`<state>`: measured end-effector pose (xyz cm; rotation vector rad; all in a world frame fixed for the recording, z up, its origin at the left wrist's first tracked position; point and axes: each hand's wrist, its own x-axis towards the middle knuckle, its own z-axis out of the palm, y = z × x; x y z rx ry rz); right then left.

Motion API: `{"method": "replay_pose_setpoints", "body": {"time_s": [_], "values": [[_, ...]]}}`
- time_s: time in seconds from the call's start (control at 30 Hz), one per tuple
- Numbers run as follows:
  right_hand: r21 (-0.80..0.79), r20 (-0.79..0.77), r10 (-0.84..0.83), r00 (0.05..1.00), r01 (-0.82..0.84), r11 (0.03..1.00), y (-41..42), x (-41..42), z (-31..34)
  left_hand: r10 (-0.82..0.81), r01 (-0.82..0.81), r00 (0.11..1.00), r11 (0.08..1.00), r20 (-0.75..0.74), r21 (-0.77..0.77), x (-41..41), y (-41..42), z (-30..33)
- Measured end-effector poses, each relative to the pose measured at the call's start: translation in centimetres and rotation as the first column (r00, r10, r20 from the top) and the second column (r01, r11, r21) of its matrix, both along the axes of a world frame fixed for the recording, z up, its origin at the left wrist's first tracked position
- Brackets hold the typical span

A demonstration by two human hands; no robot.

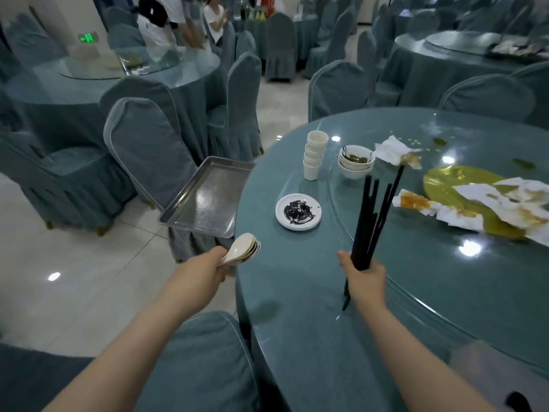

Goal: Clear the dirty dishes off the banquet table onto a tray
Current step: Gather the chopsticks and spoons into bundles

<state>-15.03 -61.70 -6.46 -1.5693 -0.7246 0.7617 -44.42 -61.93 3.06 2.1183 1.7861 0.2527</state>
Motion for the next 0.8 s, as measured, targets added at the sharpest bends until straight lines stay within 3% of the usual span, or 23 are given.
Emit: {"method": "replay_pose_setpoints", "body": {"time_s": [0.2,0.47,0.67,0.8], "values": [[-0.086,0.077,-0.018,0.997,0.024,0.996,-2.3,-1.1,-4.0,-0.044,0.044,0.999,0.999,0.011,0.020,-0.6,-0.6,-1.1],[-0.163,0.143,0.059,0.988,-0.035,0.986,-2.1,-0.7,-3.6,-0.065,0.064,0.998,0.998,0.018,0.026,-0.4,-1.4,-1.8],[-0.095,0.037,0.074,0.997,-0.070,0.993,-2.1,-0.4,-3.9,0.038,-0.039,0.997,0.999,0.065,0.023,-0.7,-2.7,-2.3],[-0.153,0.091,0.155,0.984,-0.140,0.978,-2.3,-0.4,-5.0,0.126,-0.128,0.989,0.991,0.071,0.025,-1.1,-4.1,-2.7]]}}
